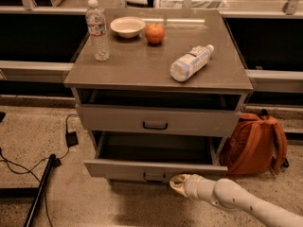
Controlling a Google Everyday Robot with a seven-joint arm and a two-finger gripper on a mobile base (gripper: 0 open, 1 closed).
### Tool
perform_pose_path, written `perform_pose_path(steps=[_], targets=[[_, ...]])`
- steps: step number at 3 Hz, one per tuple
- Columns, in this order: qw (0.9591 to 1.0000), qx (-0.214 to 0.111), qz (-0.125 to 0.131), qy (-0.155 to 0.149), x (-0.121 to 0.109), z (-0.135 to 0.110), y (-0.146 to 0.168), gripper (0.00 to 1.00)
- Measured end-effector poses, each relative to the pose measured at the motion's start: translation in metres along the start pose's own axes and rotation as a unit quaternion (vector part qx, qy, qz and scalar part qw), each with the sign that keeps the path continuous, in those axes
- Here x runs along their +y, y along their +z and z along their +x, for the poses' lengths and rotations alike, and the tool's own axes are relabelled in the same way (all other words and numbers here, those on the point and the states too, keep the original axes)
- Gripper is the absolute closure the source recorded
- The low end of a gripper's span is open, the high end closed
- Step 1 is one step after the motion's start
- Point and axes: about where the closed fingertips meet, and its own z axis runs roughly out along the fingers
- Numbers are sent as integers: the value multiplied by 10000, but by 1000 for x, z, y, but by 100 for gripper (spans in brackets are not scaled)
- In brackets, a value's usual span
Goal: Close middle drawer
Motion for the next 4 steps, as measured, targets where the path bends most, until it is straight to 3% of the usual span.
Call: perform_pose_path(steps=[2,3,4], targets=[[9979,-237,539,-272,-37,-25,25,100],[9937,-333,785,-721,-54,-38,26,100],[9908,-323,842,-1010,-70,-43,29,100]])
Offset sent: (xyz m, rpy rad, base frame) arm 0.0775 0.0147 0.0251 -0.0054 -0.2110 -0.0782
